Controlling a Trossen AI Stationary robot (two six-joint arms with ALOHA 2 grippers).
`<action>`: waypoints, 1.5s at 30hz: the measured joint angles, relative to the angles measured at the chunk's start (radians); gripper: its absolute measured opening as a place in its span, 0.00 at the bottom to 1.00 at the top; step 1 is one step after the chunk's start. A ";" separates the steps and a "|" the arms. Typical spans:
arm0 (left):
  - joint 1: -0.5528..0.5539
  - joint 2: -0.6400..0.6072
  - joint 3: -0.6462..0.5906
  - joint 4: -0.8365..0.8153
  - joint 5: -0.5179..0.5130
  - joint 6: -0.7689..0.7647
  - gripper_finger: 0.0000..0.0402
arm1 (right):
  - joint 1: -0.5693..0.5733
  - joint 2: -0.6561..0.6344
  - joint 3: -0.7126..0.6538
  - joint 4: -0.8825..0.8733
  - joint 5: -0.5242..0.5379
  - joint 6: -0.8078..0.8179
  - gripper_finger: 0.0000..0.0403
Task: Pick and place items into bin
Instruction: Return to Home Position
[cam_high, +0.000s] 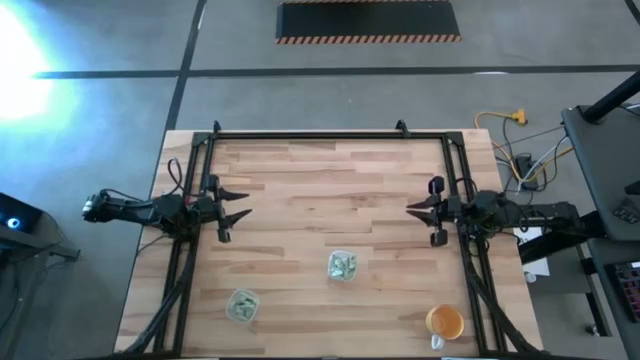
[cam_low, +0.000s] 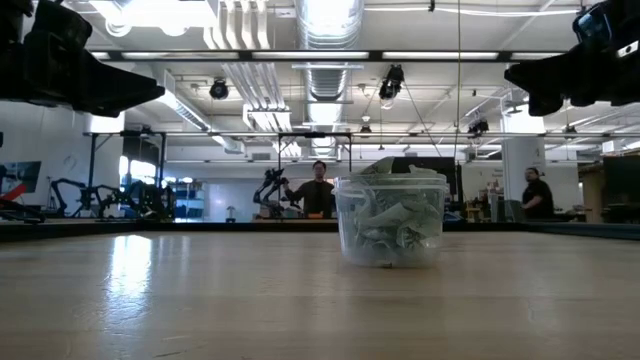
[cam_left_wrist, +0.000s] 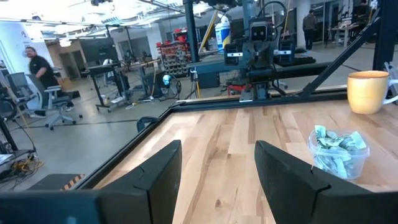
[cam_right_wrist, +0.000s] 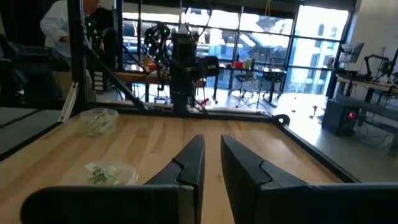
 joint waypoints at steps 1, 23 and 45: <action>0.000 0.000 0.000 0.000 0.000 0.000 0.47 | 0.000 0.001 0.000 -0.011 0.000 0.004 0.11; 0.000 0.000 0.000 -0.036 0.275 -0.049 0.47 | 0.000 0.054 0.000 -0.059 -0.009 0.084 0.11; 0.051 0.012 -0.034 0.036 0.362 0.006 0.47 | 0.000 0.054 0.000 -0.066 -0.060 0.093 0.11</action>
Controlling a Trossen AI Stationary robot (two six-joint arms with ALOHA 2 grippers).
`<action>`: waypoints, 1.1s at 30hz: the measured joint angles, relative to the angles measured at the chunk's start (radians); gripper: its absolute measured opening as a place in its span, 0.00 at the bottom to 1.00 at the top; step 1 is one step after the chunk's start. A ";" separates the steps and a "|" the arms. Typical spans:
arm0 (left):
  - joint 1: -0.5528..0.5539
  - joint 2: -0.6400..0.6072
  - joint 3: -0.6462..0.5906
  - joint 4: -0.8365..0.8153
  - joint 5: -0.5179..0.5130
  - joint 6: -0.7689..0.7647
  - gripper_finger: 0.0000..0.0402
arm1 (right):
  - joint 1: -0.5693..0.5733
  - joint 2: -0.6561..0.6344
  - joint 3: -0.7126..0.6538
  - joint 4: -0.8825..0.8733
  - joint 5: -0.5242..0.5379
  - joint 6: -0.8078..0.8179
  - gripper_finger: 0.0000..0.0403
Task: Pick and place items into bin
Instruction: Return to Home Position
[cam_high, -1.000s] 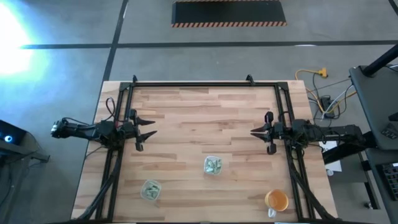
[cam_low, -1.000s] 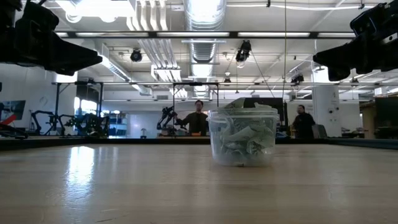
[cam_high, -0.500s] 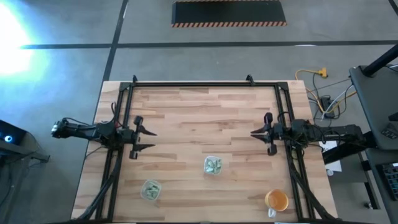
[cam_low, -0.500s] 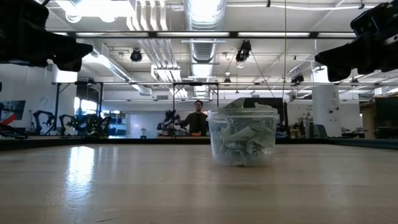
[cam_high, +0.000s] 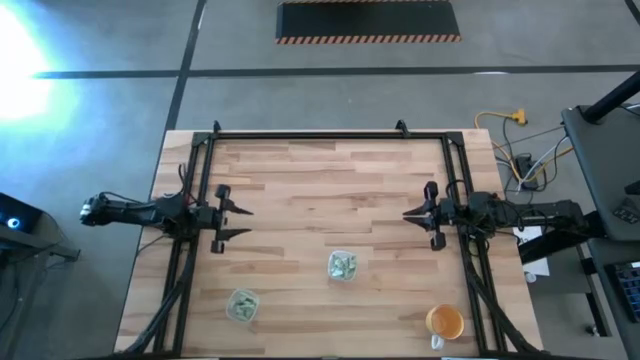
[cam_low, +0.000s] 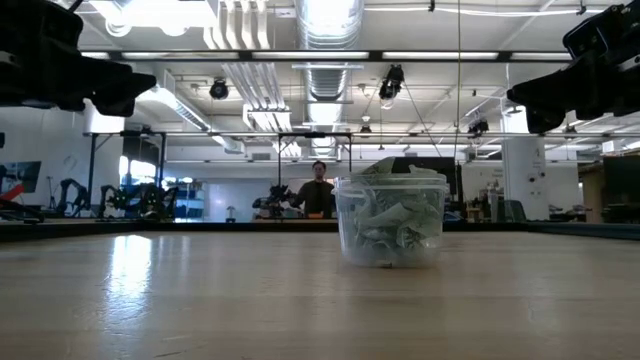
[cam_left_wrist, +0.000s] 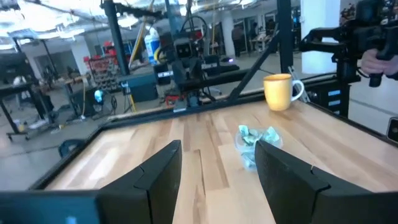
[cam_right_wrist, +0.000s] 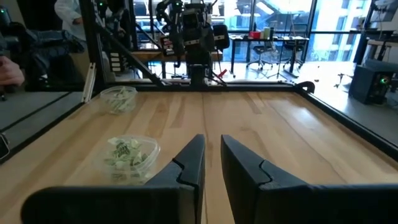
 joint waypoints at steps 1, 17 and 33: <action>0.000 0.005 0.000 -0.001 0.000 -0.005 0.47 | 0.000 0.001 0.000 -0.001 0.000 0.005 0.11; 0.000 0.083 -0.001 0.018 -0.008 -0.005 0.47 | 0.000 0.005 0.000 -0.001 0.002 0.010 0.11; 0.000 0.136 -0.002 0.024 -0.006 -0.005 0.47 | 0.000 0.005 0.000 0.000 0.002 0.010 0.11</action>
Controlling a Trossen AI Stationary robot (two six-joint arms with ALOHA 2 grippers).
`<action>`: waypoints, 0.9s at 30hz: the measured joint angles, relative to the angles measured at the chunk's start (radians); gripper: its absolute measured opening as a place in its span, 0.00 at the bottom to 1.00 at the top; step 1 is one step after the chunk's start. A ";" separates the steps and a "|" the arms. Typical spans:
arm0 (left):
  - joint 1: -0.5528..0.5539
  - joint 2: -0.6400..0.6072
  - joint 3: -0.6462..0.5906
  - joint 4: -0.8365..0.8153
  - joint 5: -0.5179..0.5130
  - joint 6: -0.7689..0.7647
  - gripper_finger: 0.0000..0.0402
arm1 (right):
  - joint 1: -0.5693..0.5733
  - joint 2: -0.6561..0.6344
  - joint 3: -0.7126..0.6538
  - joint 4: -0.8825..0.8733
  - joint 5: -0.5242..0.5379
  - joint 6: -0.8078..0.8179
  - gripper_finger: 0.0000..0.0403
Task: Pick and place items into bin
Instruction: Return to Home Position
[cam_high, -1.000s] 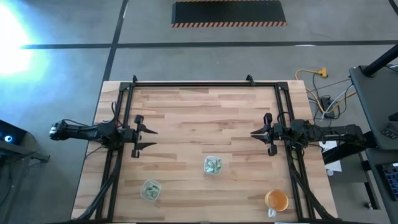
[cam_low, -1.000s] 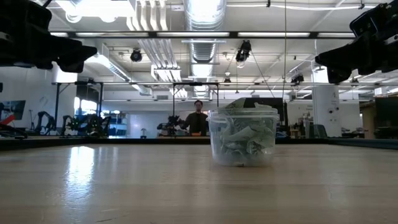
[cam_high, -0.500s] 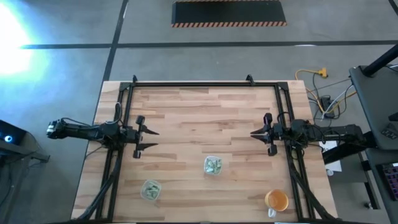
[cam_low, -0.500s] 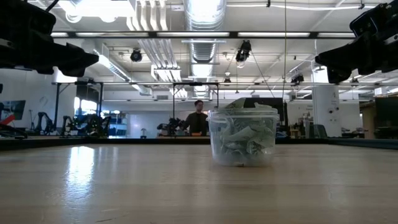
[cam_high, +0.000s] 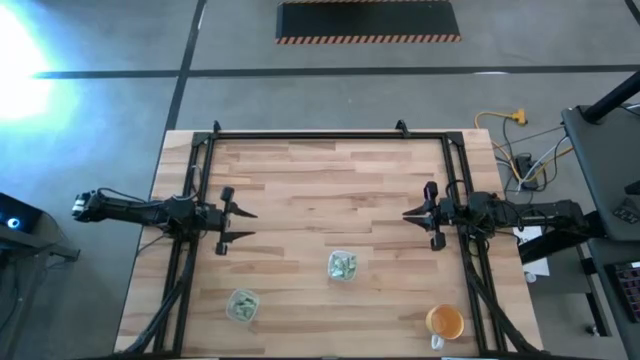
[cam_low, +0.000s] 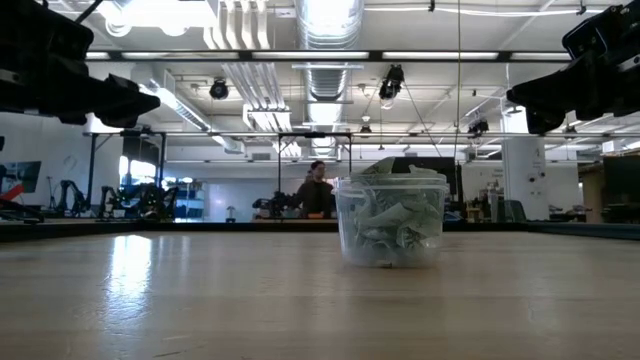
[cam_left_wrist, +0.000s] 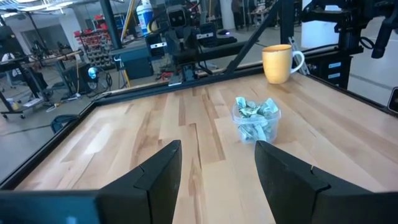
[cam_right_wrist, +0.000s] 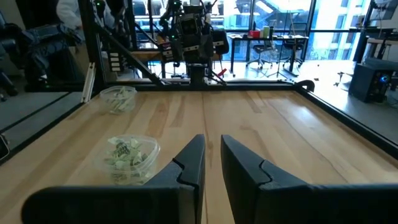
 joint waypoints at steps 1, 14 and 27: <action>0.000 0.002 0.000 0.000 0.000 0.000 0.47 | 0.000 0.000 0.000 0.000 0.000 0.000 0.11; 0.000 0.020 0.000 0.000 0.002 0.000 0.47 | 0.000 0.000 0.000 0.000 0.000 0.000 0.11; 0.000 0.026 0.000 0.000 0.002 0.000 0.47 | 0.000 0.000 0.000 0.000 0.000 0.000 0.11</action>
